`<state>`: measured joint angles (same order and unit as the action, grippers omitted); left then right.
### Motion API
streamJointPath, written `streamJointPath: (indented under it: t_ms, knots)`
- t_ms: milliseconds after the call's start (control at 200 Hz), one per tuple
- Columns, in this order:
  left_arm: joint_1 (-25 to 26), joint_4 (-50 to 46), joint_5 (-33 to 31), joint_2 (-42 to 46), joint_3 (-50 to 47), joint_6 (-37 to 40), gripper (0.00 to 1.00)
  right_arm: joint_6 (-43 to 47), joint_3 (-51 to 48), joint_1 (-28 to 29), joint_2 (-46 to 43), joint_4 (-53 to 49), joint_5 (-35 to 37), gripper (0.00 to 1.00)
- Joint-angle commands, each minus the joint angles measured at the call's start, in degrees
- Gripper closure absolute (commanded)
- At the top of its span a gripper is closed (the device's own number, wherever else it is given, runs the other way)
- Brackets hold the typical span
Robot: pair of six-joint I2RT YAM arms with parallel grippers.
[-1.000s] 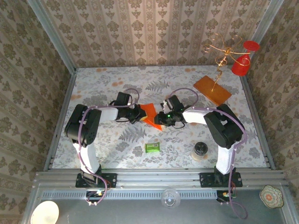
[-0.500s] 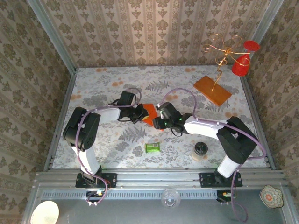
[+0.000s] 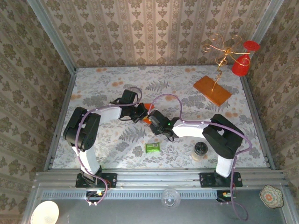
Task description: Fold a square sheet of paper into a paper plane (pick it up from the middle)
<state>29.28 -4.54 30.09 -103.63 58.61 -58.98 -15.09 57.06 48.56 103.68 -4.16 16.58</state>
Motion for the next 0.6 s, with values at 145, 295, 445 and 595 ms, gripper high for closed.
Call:
streamJointPath:
  t_ms: [145,295,445,595]
  knots:
    - [0.4,-1.2,0.0,1.5,0.8,-1.1,0.97,0.5,2.1,0.2,2.0,-1.4,4.9,0.66]
    - [0.4,-1.1,0.3,1.4,0.8,-1.0,0.97,0.8,2.5,0.3,2.4,-1.5,5.3,0.67]
    - [0.5,-1.1,0.4,1.5,0.7,-0.9,0.96,1.0,2.6,0.2,2.9,-1.5,5.9,0.67]
    - [0.4,-1.0,0.4,1.4,0.5,-0.9,0.96,1.2,2.3,0.2,2.7,-1.2,5.9,0.69]
